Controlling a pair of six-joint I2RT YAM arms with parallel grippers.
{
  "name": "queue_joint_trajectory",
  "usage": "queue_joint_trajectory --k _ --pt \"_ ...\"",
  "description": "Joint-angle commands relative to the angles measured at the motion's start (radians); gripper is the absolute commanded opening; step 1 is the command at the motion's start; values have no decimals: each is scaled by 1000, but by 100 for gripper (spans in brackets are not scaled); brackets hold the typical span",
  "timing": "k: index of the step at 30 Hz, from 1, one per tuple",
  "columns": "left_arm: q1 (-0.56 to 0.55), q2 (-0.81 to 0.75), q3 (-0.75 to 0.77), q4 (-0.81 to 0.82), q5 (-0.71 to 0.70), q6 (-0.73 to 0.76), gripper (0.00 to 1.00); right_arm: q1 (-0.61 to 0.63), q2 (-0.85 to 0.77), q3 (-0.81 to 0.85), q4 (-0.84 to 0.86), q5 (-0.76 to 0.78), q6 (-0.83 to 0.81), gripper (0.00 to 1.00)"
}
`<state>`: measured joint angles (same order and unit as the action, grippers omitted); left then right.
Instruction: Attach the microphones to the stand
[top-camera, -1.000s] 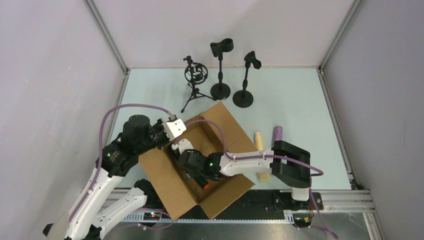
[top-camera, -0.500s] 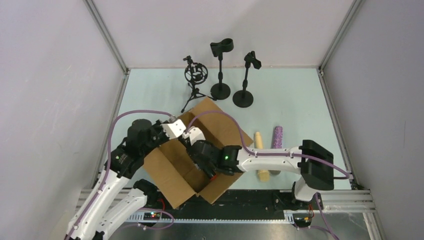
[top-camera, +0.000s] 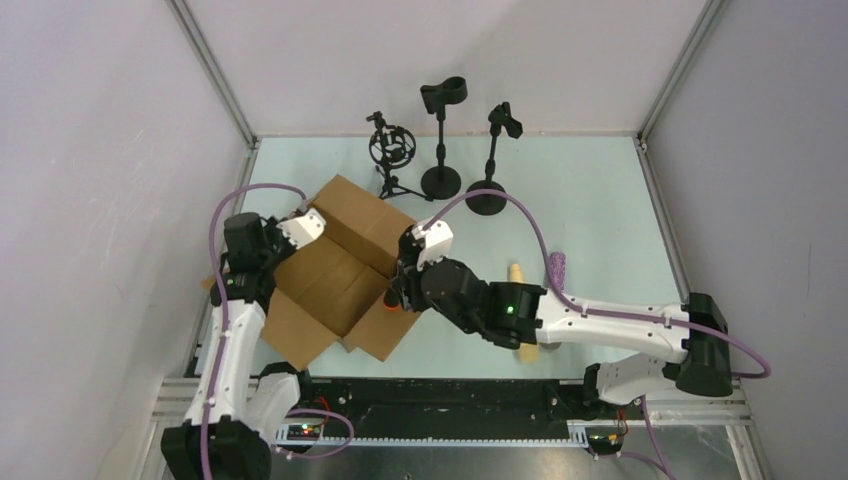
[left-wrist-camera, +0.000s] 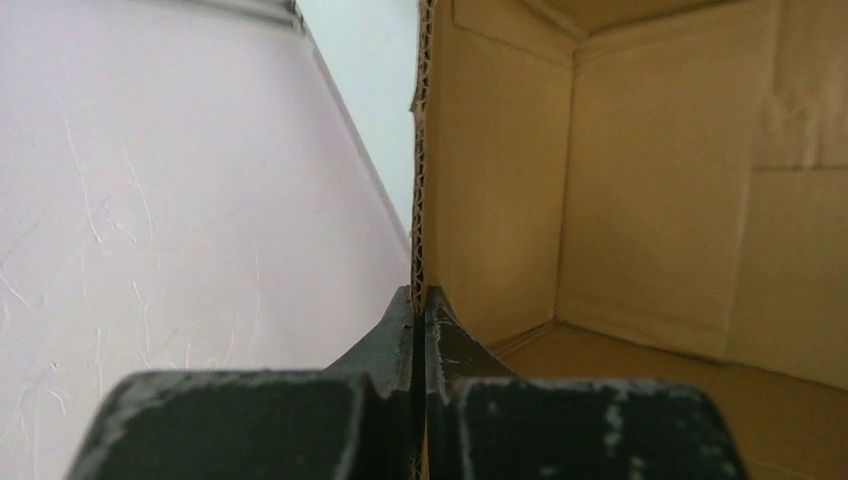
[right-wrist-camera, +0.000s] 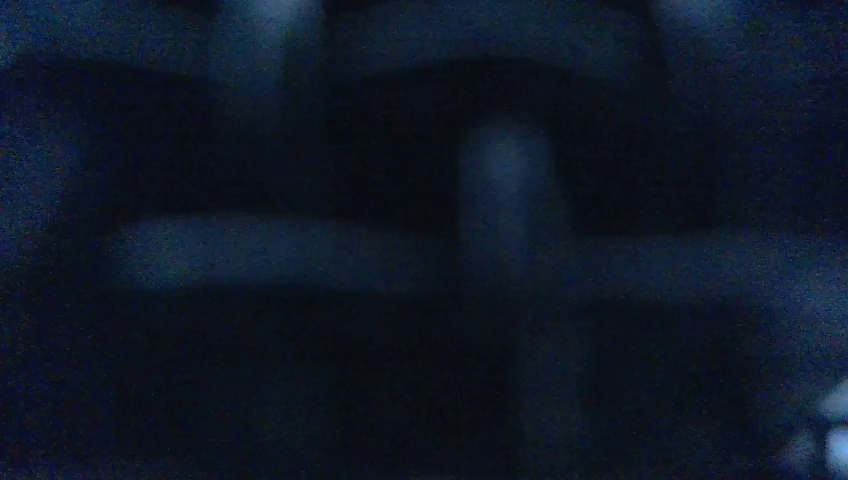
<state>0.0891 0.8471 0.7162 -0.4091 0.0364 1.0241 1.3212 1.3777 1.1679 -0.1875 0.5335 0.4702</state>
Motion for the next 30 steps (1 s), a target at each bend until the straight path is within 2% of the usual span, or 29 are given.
queue_joint_trajectory --k 1,7,10,15,19,22,24,25,27,30 --pt "88 52 30 107 -63 148 0 -7 -76 -53 -149 45 39 0" --pt "89 66 26 136 -45 189 0 -42 -176 -96 -147 51 77 0" --pt "88 81 34 166 -44 204 3 -83 -208 -100 -190 22 96 0" --pt "87 160 116 192 -44 202 6 -150 -253 -127 -322 -97 132 0" --pt "88 221 168 192 -9 218 8 -181 -219 -149 -444 -221 169 0" --pt "75 235 185 193 -4 195 14 -195 -152 -168 -491 -312 184 0" --pt "65 223 184 194 1 172 31 -200 -103 -181 -506 -334 181 0" --pt "62 205 182 194 8 164 45 -202 -86 -187 -505 -339 178 0" --pt "53 177 172 191 15 154 59 -211 -37 -190 -493 -350 170 0" --pt "47 147 175 179 26 134 70 -248 35 -191 -469 -372 145 0"
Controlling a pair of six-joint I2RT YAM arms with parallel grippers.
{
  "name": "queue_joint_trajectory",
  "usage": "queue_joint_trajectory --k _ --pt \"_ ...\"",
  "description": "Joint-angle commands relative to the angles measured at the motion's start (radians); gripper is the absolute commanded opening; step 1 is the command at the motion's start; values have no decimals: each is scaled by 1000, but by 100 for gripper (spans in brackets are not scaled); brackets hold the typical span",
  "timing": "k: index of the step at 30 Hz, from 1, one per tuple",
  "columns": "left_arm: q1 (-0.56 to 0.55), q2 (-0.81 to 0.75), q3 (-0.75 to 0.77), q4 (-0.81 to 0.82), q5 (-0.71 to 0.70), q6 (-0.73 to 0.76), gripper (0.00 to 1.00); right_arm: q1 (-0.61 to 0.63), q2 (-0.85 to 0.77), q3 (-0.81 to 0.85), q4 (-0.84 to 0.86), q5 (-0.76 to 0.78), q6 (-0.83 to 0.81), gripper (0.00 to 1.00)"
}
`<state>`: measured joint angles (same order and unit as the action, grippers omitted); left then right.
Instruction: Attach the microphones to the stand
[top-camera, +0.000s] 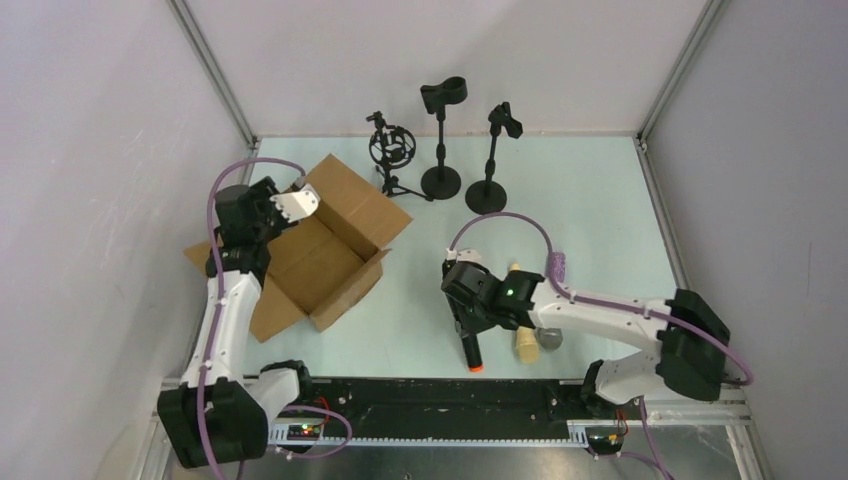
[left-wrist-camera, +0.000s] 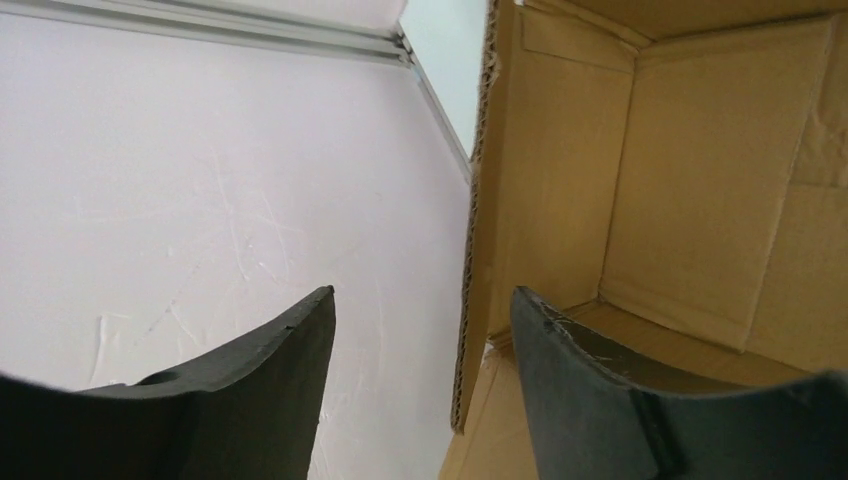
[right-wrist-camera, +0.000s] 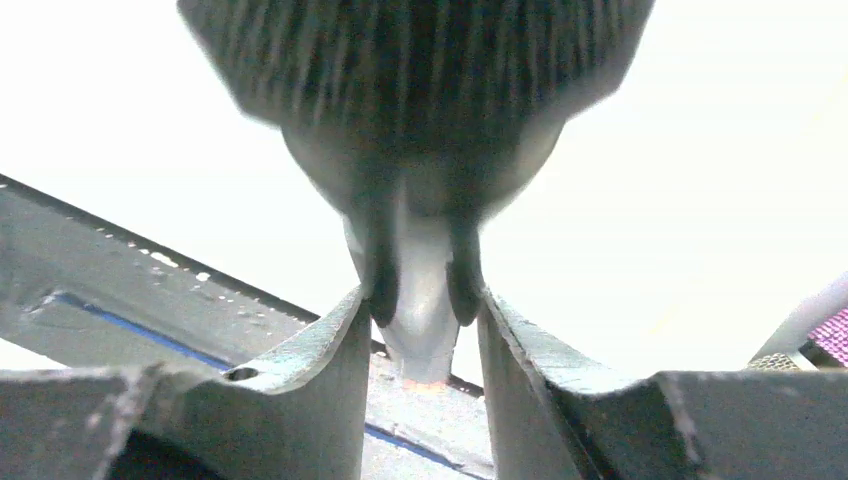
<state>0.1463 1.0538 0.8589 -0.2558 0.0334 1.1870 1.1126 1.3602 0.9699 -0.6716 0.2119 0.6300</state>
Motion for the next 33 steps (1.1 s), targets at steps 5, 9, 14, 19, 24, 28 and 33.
queue_joint_trajectory --k 5,9,14,19,24,28,33 --pt "-10 -134 59 -13 113 -101 80 -92 146 -2 80 -48 -42 0" --pt "-10 -189 107 -18 177 -202 88 -132 223 -8 122 -33 -60 0" --pt "0 -203 151 -23 169 -311 91 -175 290 -7 156 -49 -65 16" --pt "19 -182 183 -83 116 -358 98 -192 247 -1 138 -40 -54 53" --pt "22 -158 253 -201 69 -426 100 -178 131 11 104 -6 -50 68" --pt "23 -130 292 -285 18 -485 100 -155 55 58 51 24 -60 72" --pt "31 -117 359 -368 -80 -546 100 -84 -6 114 68 13 -131 73"
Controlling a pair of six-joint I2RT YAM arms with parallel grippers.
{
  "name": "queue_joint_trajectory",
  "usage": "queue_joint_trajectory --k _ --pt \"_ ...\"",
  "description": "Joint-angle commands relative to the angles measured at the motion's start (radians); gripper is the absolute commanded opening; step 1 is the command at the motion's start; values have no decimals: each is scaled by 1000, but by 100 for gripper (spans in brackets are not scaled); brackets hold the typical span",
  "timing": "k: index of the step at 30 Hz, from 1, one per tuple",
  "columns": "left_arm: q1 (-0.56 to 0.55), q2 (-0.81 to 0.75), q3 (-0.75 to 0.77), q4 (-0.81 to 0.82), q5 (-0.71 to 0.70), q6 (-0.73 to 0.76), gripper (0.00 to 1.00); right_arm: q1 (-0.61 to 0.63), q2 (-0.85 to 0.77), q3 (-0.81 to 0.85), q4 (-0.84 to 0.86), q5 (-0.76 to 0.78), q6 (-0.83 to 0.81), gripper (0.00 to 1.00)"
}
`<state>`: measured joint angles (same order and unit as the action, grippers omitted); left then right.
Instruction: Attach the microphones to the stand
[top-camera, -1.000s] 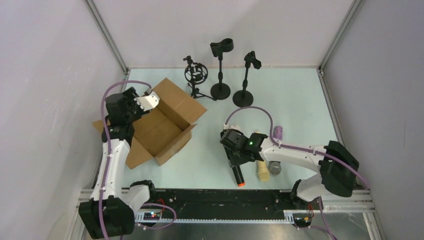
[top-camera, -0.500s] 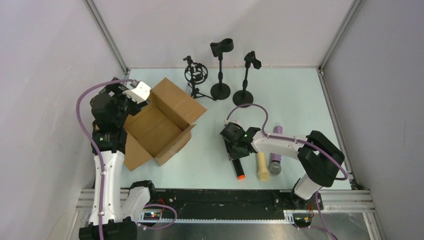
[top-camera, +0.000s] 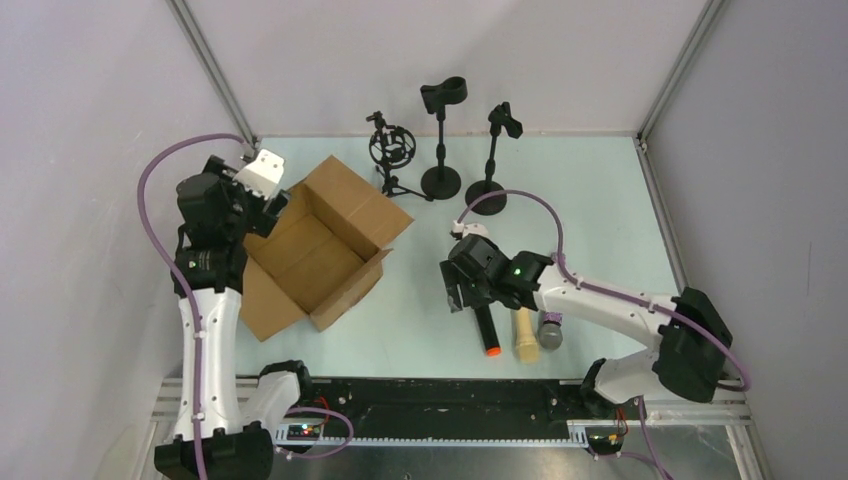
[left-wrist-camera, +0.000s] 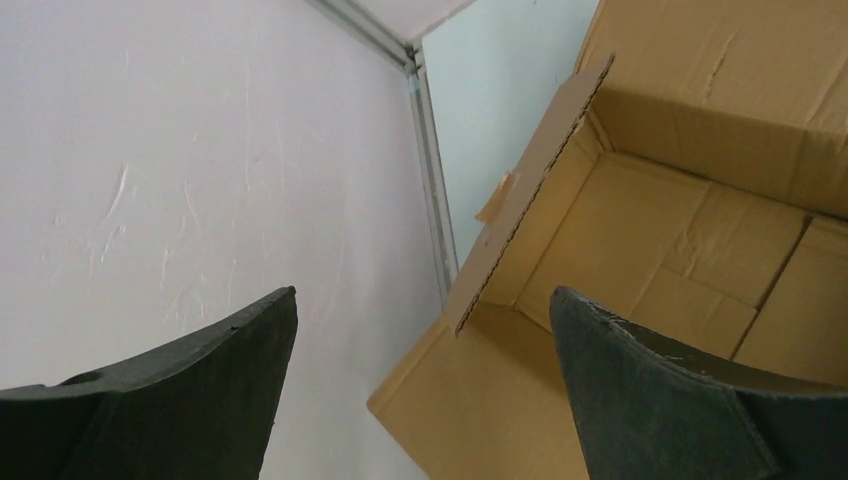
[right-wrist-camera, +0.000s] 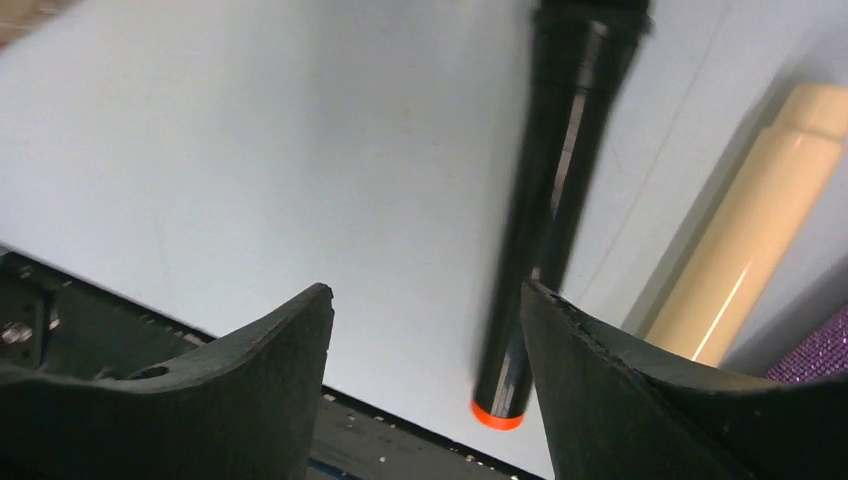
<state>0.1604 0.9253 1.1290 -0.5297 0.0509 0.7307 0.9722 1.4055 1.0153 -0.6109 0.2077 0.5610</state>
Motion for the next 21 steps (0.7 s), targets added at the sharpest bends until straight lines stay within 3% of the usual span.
queue_joint_trajectory --k 1,6,12,16,21 --pt "21 18 106 -147 -105 -102 100 69 -56 76 40 8 -79 73" --pt "60 20 180 -296 -182 -158 100 180 23 110 195 -76 -233 67" --pt "84 26 258 -376 -259 -228 100 238 248 138 507 -180 -355 55" --pt "85 42 310 -380 -271 -311 100 254 398 167 731 -241 -404 52" --pt "84 43 316 -383 -304 -348 100 287 549 350 804 -267 -466 53"
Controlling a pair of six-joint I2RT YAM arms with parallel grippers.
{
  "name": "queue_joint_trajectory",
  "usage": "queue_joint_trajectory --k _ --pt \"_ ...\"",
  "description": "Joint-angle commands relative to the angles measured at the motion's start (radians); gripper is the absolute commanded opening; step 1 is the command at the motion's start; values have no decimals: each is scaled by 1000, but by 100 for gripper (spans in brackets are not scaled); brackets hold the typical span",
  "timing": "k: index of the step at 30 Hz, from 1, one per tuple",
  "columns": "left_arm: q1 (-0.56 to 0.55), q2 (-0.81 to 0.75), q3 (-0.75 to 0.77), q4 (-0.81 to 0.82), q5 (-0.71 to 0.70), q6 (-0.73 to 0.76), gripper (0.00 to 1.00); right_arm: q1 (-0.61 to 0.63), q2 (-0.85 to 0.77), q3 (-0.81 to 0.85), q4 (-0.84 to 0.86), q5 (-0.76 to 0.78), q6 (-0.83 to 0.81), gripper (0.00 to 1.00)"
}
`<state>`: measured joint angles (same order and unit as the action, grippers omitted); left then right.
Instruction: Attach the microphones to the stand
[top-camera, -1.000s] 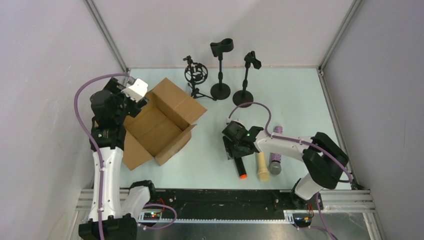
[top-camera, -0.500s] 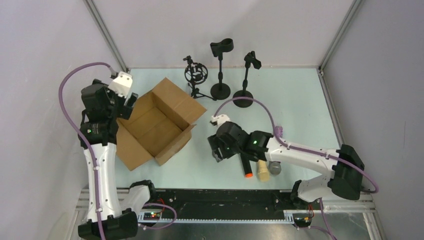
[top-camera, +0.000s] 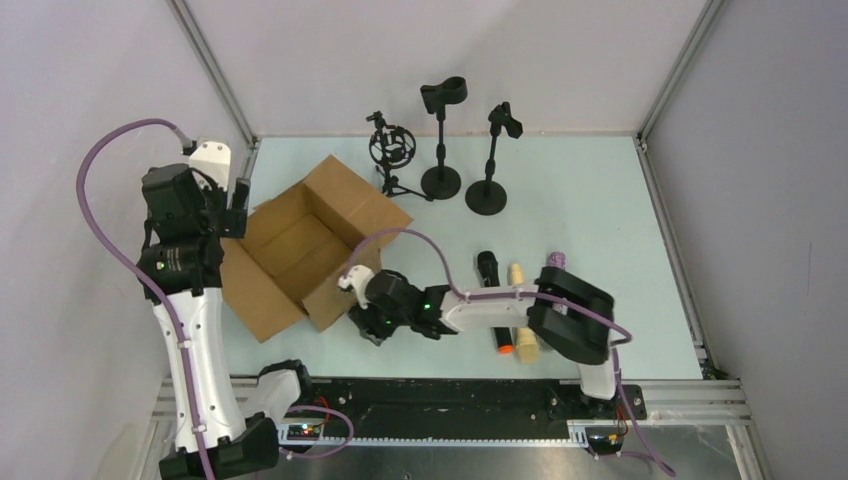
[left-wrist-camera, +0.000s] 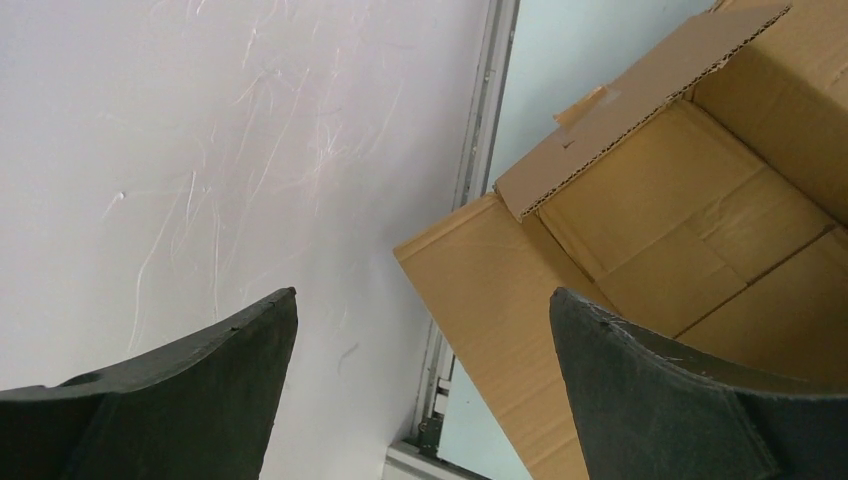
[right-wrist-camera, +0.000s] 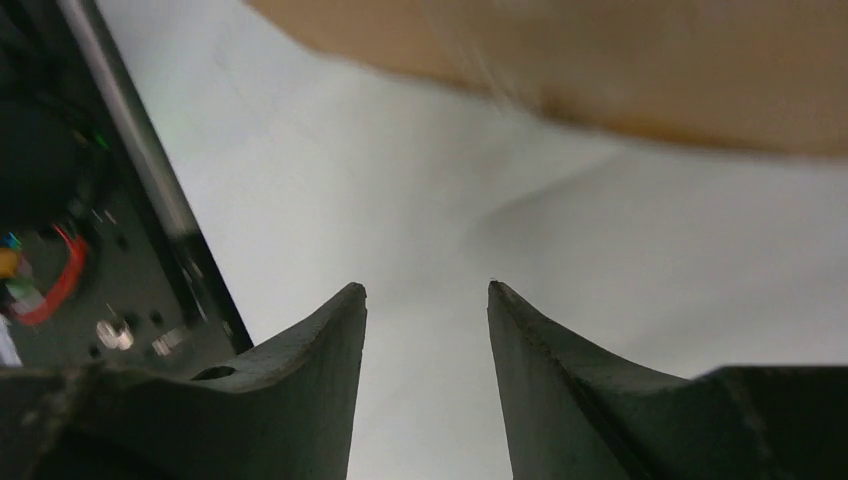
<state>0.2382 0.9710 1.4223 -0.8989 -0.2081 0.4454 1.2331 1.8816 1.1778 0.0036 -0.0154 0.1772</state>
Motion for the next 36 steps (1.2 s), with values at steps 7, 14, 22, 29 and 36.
queue_joint_trajectory --k 7,14,22,29,36 --pt "8 -63 5 -13 -87 2 100 37 262 417 180 -27 -88 61" --pt "7 -64 7 -27 -85 15 100 36 448 665 186 63 -88 68" --pt "7 -82 -16 -31 -85 36 100 -23 621 968 140 134 23 73" --pt "7 -95 -45 -34 -93 42 100 -78 753 1205 81 129 98 82" --pt "7 -91 -64 -41 -85 26 100 -132 636 1051 155 -162 125 82"
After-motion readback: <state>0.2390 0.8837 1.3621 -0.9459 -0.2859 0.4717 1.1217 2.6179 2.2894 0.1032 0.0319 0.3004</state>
